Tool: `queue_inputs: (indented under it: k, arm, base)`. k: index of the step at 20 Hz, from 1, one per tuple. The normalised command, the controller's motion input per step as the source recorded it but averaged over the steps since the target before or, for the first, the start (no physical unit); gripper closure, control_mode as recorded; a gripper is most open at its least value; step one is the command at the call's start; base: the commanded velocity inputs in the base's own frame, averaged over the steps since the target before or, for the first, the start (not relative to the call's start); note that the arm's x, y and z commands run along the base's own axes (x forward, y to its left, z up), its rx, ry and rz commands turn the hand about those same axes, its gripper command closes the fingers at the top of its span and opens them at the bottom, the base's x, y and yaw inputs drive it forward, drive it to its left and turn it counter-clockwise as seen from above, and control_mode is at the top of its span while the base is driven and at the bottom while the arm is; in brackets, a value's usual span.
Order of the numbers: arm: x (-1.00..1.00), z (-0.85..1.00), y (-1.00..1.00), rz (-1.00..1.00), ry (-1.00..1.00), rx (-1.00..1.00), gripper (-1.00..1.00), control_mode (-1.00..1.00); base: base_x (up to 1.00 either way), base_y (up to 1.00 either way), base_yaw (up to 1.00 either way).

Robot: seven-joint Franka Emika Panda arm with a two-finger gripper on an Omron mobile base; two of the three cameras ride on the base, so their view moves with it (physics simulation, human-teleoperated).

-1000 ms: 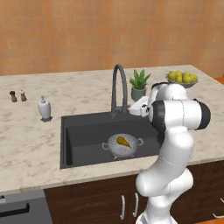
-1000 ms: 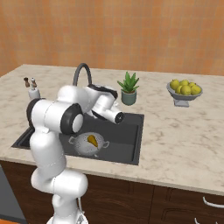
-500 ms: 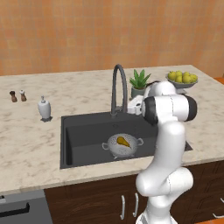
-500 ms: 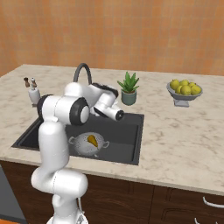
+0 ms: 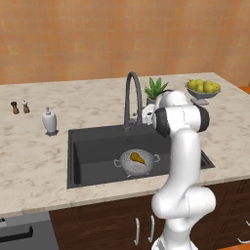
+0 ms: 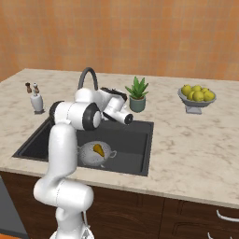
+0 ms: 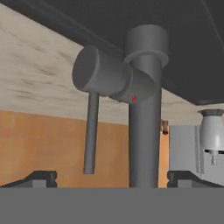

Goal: Put the colander in the sink, put the pear in the colander, and turn on the sink faucet and pour water over the colander.

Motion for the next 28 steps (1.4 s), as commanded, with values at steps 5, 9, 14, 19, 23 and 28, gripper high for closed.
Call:
queue_inputs:
  k: [5,9,14,19,23,28]
  arm:
    - [0.46,-0.31,0.00,0.00,-0.01,0.00,-1.00,-1.00]
    - [0.40,-0.28,0.00,0.00,-0.01,0.00,-1.00,-1.00]
    - [0.37,-0.17,0.00,0.00,-0.01,0.00,-1.00,-1.00]
    - [0.35,-0.12,0.00,0.00,0.00,0.00,1.00,-1.00]
    - [0.38,-0.14,0.00,0.00,-0.01,0.00,1.00,-1.00]
    - [0.33,-0.11,0.00,0.00,-0.04,0.00,1.00,-1.00]
  base:
    - [0.00,0.00,0.00]
    - [0.00,0.00,0.00]
    - [0.00,0.00,0.00]
    - [0.00,0.00,0.00]
    - [0.00,0.00,0.00]
    - [0.00,0.00,0.00]
